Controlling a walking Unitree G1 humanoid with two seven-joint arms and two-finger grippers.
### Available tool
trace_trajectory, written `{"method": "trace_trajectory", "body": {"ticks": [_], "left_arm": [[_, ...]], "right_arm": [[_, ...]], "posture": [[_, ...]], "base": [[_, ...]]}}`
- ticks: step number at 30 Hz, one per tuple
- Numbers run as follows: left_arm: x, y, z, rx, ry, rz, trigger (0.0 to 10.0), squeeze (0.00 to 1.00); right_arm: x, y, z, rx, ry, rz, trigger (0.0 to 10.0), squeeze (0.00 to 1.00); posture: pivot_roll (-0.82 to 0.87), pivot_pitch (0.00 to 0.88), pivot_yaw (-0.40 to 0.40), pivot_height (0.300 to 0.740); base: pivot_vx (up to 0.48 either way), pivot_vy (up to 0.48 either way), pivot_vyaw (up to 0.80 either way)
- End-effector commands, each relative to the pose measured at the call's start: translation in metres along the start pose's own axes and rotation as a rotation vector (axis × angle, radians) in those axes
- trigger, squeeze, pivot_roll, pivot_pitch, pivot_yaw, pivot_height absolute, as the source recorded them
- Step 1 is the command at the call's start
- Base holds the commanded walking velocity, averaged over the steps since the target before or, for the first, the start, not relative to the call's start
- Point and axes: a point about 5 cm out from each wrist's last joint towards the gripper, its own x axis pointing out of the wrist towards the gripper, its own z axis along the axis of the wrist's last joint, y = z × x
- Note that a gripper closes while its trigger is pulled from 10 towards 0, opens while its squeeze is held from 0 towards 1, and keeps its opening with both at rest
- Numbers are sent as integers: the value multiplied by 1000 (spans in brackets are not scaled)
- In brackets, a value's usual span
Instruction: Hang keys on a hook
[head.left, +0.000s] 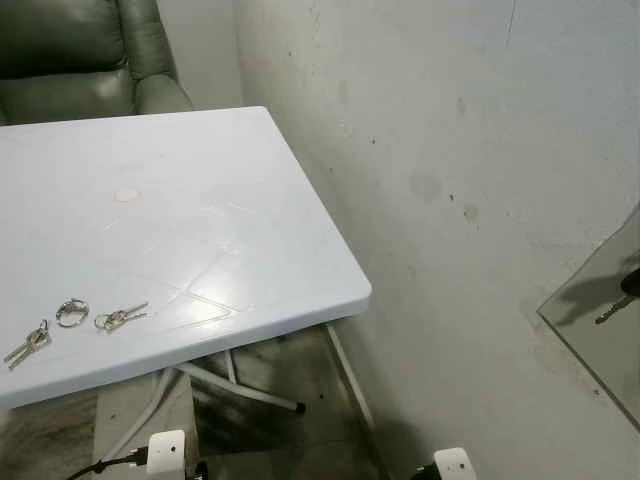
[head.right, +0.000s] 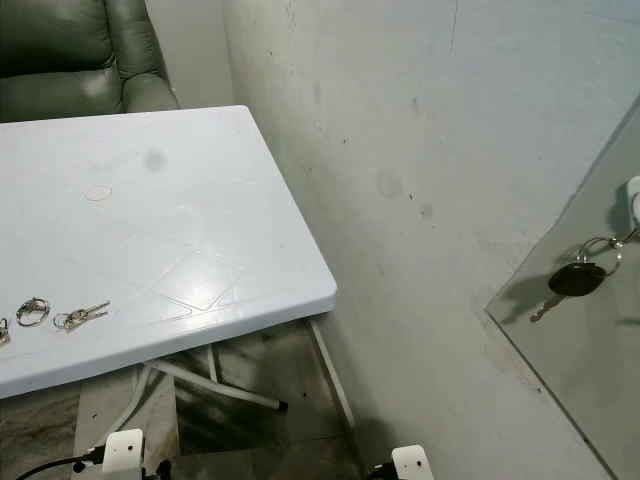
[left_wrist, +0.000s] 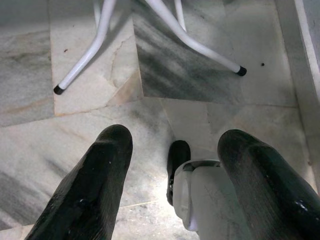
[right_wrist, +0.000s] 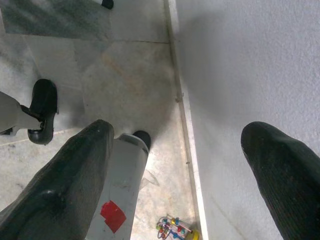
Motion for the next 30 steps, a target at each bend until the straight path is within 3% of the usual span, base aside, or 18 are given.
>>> {"method": "trace_trajectory", "body": {"ticks": [1, 30], "left_arm": [[0, 2, 1, -1, -1, 5, 10000, 0], [0, 1, 1, 32, 3, -15, 10000, 0]], "right_arm": [[0, -2, 2, 16, -8, -9, 10000, 0], [-3, -7, -11, 13, 30, -33, 10000, 0]], "posture": [[-1, 0, -44, 728], [-56, 0, -25, 728]], "base": [[0, 0, 0], [0, 0, 0]]}}
